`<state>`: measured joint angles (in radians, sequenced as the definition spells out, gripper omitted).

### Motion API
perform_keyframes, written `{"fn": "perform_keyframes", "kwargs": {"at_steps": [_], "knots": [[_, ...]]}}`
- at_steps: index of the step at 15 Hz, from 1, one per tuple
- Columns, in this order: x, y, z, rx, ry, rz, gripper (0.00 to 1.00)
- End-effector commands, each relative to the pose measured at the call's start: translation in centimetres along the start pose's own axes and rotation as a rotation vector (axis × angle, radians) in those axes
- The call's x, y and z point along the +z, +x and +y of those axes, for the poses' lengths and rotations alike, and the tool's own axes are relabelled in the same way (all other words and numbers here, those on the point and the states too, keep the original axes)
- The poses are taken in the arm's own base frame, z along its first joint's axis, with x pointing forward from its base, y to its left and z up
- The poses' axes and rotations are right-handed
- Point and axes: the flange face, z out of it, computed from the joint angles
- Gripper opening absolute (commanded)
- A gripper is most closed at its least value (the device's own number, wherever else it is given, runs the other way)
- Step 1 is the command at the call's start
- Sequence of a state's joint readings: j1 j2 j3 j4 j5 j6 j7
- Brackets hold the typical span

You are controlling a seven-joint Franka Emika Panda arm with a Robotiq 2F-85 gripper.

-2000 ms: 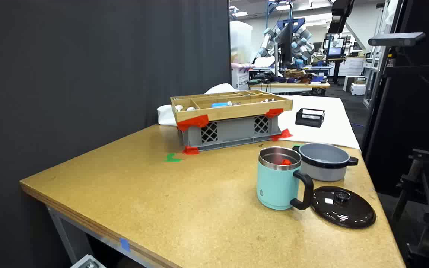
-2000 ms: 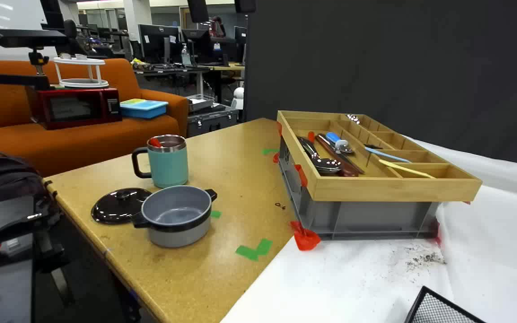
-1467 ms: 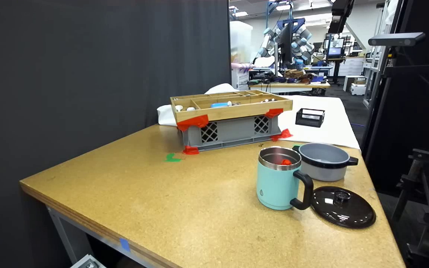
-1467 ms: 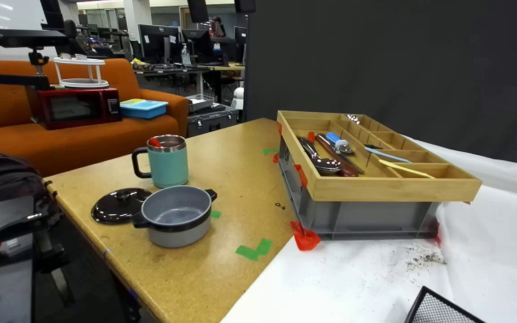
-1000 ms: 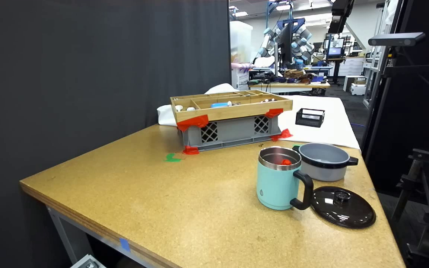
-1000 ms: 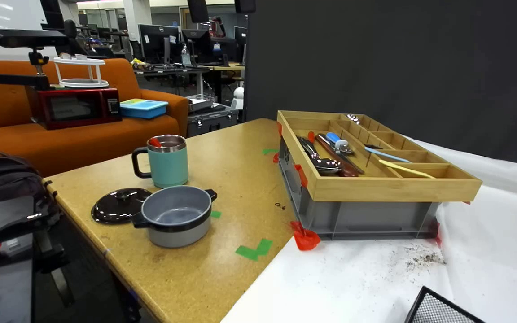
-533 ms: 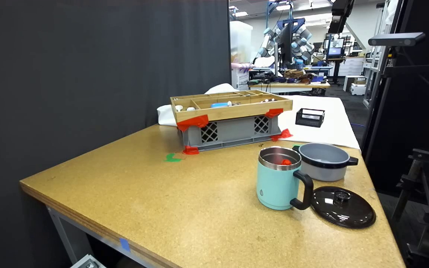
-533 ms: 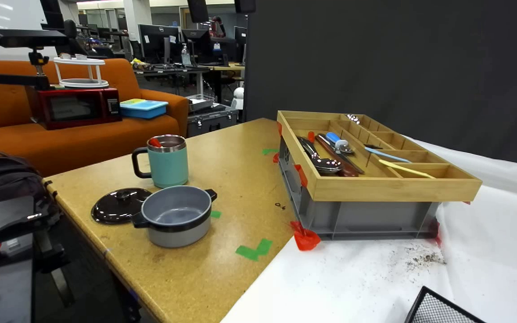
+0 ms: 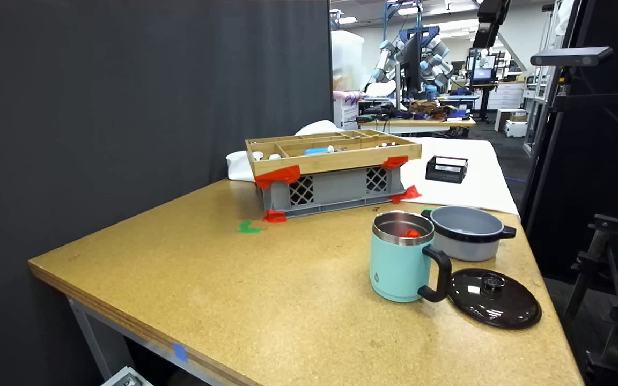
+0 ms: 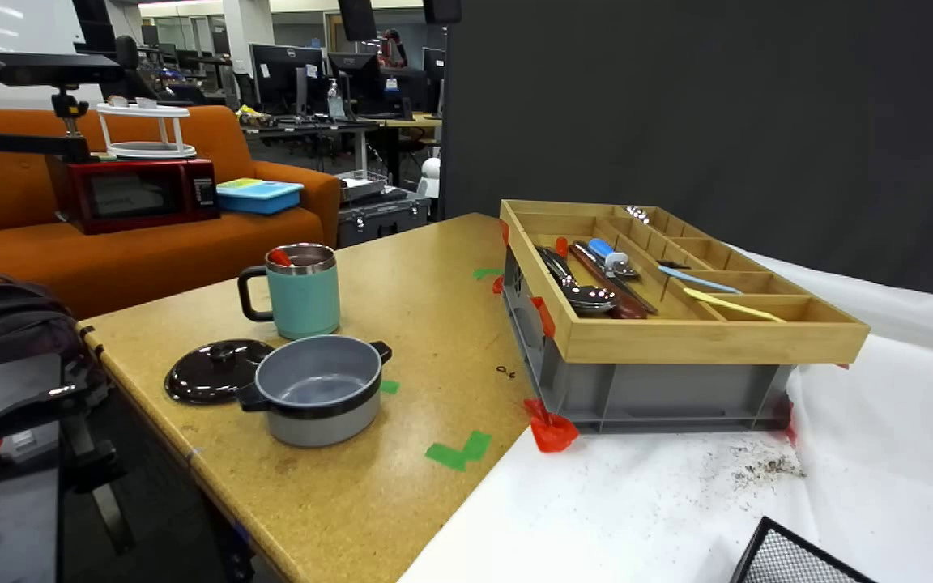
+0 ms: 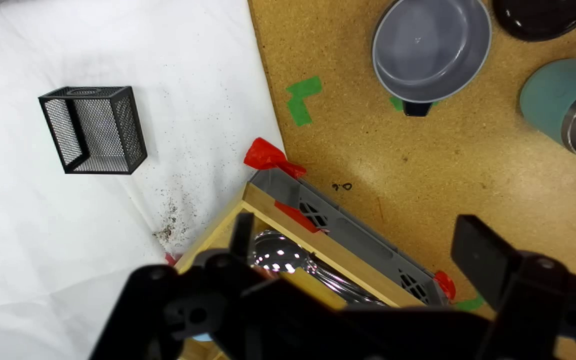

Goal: Remove the spoon from the box and put it on the table

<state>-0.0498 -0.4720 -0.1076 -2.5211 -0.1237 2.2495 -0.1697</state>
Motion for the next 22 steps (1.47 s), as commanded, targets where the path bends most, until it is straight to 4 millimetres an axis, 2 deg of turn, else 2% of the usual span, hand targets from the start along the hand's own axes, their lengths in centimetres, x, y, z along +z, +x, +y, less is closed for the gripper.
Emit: {"fn": "perform_keyframes", "kwargs": {"at_steps": [1, 3, 6, 9, 11, 16, 19, 20, 22], "knots": [[-0.1, 0.0, 0.0, 0.000, 0.000, -0.001, 1.00], [0.8, 1.0, -0.7, 0.087, -0.006, 0.001, 1.00], [2.2, 3.0, -3.1, 0.217, 0.013, 0.012, 1.00], [3.1, 6.0, -5.8, 0.354, 0.027, 0.053, 1.00], [3.2, 8.2, -6.7, 0.475, 0.040, 0.061, 1.00], [2.6, 12.4, -7.6, 0.724, -0.036, 0.122, 1.00], [3.3, 14.7, -8.3, 0.752, -0.057, 0.105, 1.00], [2.8, 13.2, -8.1, 0.742, -0.044, 0.130, 1.00], [3.6, 14.2, -8.3, 0.740, -0.044, 0.119, 1.00]]}}
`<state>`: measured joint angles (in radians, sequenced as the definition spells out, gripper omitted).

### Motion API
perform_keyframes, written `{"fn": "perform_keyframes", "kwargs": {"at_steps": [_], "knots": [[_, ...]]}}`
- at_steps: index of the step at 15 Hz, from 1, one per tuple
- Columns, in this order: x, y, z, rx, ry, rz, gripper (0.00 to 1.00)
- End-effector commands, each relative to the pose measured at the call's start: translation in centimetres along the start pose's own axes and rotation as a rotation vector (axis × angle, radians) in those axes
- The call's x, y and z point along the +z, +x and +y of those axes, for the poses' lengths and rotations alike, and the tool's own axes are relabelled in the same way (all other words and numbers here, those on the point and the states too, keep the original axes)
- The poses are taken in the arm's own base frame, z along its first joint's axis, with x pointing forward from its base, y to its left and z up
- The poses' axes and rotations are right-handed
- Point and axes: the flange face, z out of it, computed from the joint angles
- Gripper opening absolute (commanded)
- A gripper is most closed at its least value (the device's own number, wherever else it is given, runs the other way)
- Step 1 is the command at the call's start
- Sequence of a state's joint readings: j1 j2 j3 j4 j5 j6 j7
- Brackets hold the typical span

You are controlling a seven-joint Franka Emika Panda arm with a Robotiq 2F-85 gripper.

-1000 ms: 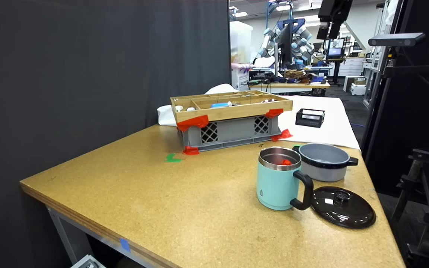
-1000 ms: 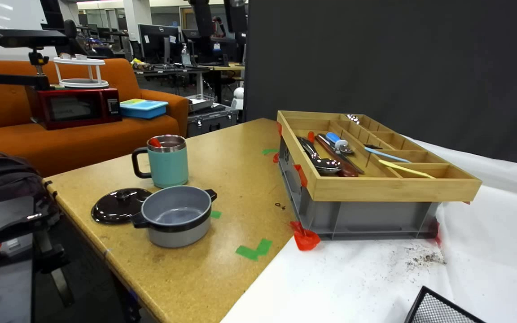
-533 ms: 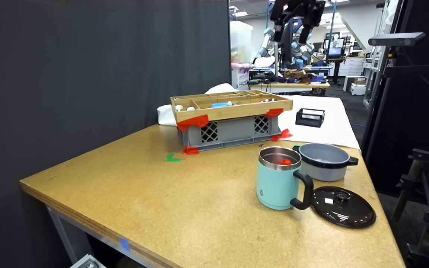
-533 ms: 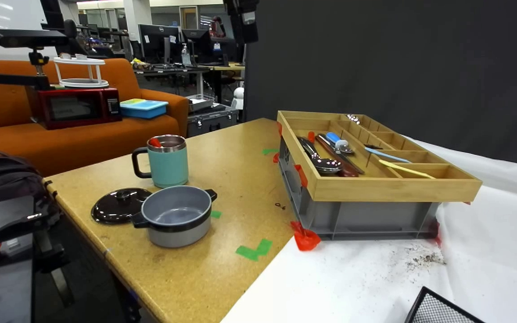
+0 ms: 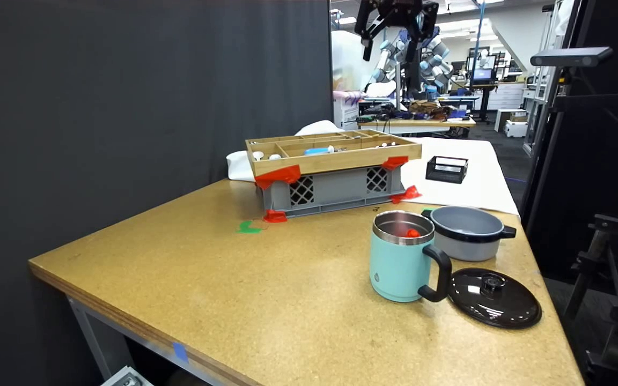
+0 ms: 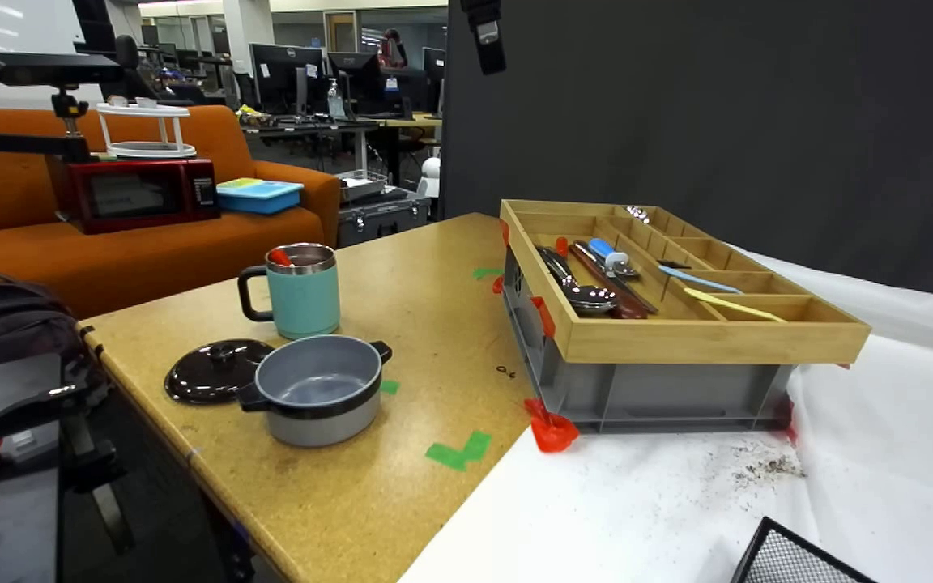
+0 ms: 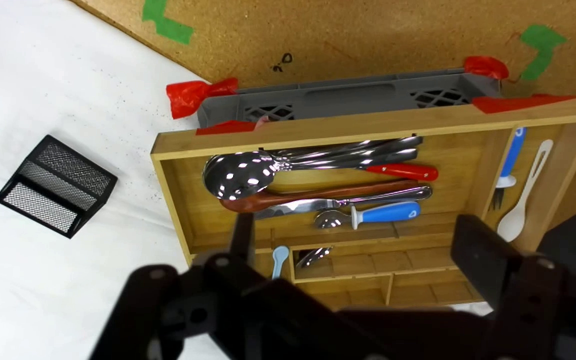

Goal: Remove the spoon from the box and put it on the table

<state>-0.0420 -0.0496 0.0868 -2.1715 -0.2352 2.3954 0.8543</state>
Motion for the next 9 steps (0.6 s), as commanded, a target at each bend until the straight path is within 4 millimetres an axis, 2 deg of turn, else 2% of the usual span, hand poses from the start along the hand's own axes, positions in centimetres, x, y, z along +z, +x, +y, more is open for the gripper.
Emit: {"fn": "perform_keyframes", "kwargs": {"at_steps": [1, 3, 5, 9], "knots": [[0.1, 0.2, -0.1, -0.001, -0.001, -0.003, 1.00], [-0.1, 0.3, -0.1, 0.000, -0.002, -0.003, 1.00], [0.8, 0.7, -0.8, 0.105, -0.014, -0.058, 1.00], [5.7, 3.1, -1.7, 0.325, -0.077, -0.107, 1.00]]}}
